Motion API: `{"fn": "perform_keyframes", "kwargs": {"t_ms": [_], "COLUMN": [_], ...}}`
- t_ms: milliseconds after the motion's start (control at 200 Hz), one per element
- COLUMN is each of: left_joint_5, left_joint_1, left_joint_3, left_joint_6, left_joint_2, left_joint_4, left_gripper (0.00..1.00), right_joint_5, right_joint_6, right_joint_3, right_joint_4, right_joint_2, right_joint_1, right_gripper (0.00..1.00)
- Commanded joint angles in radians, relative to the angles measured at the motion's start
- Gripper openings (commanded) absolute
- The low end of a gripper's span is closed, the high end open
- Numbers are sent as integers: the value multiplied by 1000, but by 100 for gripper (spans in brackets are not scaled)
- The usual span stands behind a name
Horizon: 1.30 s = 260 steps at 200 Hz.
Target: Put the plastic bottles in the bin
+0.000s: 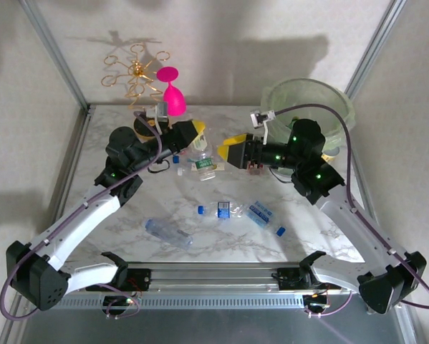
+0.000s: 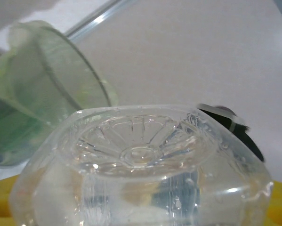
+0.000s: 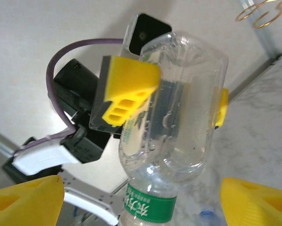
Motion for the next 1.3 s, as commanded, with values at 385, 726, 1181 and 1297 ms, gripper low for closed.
{"fn": "perform_keyframes", "kwargs": {"t_ms": [385,726,1181,1297], "left_joint_5": [55,49,6,-11], "left_joint_1": [-94,-134,-161,-161], "left_joint_3": [66,74,76,82], "left_joint_6": [10,50,131,150], "left_joint_2": [-21,-7,-6,-12], "left_joint_4": [120,89,-1,-31], "left_gripper": [64,64,72,81], "right_joint_5": [-196,-186,-189,-178], "right_joint_6": [252,270,312,284], "right_joint_3": [-51,-64,-79,-77], "right_joint_4": [352,347,397,354], "right_joint_2": [62,88,77,63], "right_joint_1": [35,47,52,52], "right_gripper": [87,77,50,50]}}
